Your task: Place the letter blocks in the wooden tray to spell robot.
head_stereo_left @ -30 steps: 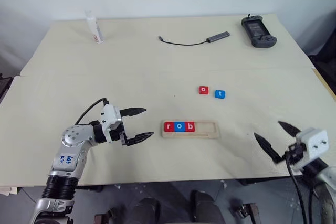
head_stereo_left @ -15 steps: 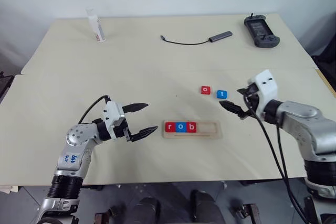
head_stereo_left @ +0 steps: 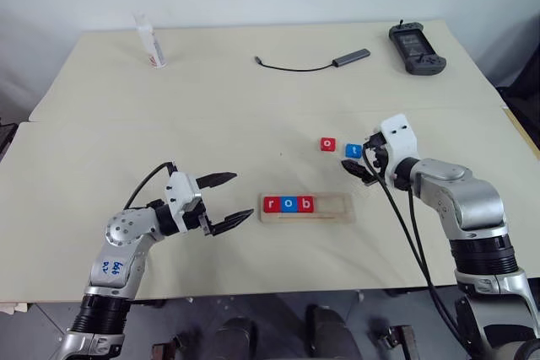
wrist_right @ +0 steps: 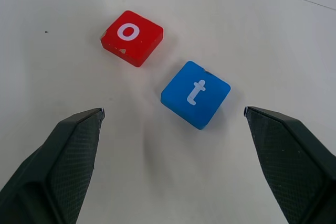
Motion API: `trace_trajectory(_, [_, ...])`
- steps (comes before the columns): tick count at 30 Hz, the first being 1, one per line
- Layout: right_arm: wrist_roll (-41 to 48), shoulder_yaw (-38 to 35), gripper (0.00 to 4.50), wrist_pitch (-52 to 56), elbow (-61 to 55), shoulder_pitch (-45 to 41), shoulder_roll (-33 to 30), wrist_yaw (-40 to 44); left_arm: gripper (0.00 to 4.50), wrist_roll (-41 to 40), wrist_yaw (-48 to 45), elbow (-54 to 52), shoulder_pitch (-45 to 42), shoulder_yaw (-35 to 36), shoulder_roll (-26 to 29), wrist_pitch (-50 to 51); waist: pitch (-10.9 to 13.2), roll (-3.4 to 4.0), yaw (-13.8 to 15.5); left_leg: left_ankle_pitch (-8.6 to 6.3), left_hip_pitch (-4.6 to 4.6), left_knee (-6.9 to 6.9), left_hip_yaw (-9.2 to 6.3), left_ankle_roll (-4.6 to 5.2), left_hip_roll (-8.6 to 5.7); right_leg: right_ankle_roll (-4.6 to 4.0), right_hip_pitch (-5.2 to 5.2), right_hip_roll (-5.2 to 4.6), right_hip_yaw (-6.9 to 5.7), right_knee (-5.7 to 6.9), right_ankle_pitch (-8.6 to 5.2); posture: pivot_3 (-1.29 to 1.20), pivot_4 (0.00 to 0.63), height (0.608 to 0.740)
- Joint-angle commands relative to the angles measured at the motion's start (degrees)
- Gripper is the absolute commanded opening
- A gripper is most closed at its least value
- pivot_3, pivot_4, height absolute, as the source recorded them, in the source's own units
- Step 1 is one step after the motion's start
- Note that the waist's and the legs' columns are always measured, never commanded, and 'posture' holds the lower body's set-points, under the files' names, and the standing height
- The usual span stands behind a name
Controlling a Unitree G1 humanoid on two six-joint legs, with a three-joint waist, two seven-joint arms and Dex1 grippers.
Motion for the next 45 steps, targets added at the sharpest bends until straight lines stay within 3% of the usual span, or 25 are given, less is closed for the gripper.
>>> trace_trajectory(1, [-0.61, -0.05, 4.47, -0.14, -2.21, -2.49, 0.17, -0.44, 4.50, -0.31, 0.25, -2.39, 0.41, 0.81, 0.41, -0.43, 0.00, 0.00, -0.05, 0.00, 0.00, 0.00, 0.00, 0.00, 0.00, 0.00, -0.01, 0.00, 0.00, 0.01, 0.00, 0.00, 0.150, 0.740])
trace_trajectory(13, [-5.00, 0.37, 4.47, -0.94, 11.33, -12.43, 12.91, -10.60, 4.50, -0.28, 0.36, -2.10, -0.14, 0.83, 0.41, -0.36, 0.00, 0.01, -0.20, 0.00, 0.00, 0.00, 0.06, -0.02, 0.00, -0.01, -0.12, 0.01, 0.00, 0.14, 0.00, 0.00, 0.150, 0.740])
trace_trajectory(23, [-7.58, 0.77, 4.47, -0.78, 16.16, -13.19, 19.78, -15.78, 4.50, -0.41, 1.01, -3.33, 0.85, 1.25, 0.82, 0.02, -0.02, 0.03, -1.37, 0.00, 0.00, 0.00, 0.10, -0.02, 0.00, -0.03, -0.21, -0.01, -0.06, 0.26, -0.01, 0.00, 0.150, 0.740])
trace_trajectory(33, [-8.39, 1.26, 1.45, -0.33, 12.65, -11.61, 20.43, -15.93, 4.50, -0.43, 1.13, -3.57, 0.91, 0.96, 0.58, 0.31, -0.03, 0.04, -1.68, 0.01, 0.01, 0.00, 0.12, -0.02, 0.00, -0.06, -0.29, -0.01, -0.05, 0.35, -0.01, 0.00, 0.150, 0.740])
trace_trajectory(38, [-7.55, 0.30, 1.45, 0.23, 6.35, -11.00, 18.26, -13.68, 4.50, -0.43, 0.34, -2.44, -0.09, 0.14, 0.20, 0.26, -0.03, 0.04, -1.66, 0.00, -0.01, -0.01, 0.15, -0.02, -0.01, -0.06, -0.33, -0.01, -0.04, 0.36, -0.01, 0.00, 0.150, 0.740])
trace_trajectory(45, [-3.89, -3.98, 1.45, 13.11, -13.34, -4.03, 11.21, -11.13, 4.50, -0.39, -1.54, -0.15, -2.04, -0.72, 0.04, 0.25, -0.03, 0.04, -1.31, 0.00, -0.16, 0.02, 0.14, -0.02, -0.01, -0.06, -0.46, -0.03, -0.05, 0.37, -0.01, 0.00, 0.150, 0.740])
